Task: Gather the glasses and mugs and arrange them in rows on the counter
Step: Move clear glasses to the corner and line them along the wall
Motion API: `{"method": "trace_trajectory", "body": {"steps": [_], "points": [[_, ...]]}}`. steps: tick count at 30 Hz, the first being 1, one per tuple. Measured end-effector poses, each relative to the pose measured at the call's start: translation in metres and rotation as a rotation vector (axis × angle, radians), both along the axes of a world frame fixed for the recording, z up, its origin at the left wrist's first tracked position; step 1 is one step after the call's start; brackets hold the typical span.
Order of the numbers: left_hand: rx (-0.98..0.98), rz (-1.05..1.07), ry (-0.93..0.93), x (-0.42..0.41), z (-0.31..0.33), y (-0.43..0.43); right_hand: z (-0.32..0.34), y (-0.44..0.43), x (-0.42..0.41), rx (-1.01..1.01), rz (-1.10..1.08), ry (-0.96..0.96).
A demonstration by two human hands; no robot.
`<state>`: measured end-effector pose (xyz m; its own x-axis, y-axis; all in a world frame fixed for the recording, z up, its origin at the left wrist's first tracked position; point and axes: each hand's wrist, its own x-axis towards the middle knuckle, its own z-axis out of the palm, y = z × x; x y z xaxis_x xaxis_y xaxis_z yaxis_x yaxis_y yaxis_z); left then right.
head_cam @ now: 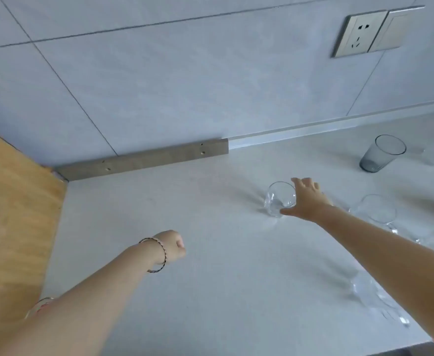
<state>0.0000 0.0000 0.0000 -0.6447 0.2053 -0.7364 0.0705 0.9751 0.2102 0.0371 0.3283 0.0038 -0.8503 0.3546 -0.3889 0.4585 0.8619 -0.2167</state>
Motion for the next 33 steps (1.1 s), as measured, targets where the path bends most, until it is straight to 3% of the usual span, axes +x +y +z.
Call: {"method": "trace_trajectory", "body": {"steps": [4, 14, 26, 33], "points": [[-0.039, 0.031, -0.009, -0.011, -0.002, 0.010, -0.011, 0.006, -0.017, -0.056, 0.064, -0.082], [-0.051, 0.135, 0.053, -0.034, 0.011, -0.042, -0.008, -0.032, -0.020, -0.002, 0.073, -0.070], [-0.043, 0.271, 0.061, -0.092, -0.001, -0.188, 0.004, -0.264, -0.109, -0.128, 0.362, 0.016], [-0.069, 0.307, 0.005, -0.118, -0.028, -0.242, -0.010, -0.396, -0.203, -0.229, 0.296, 0.092]]}}
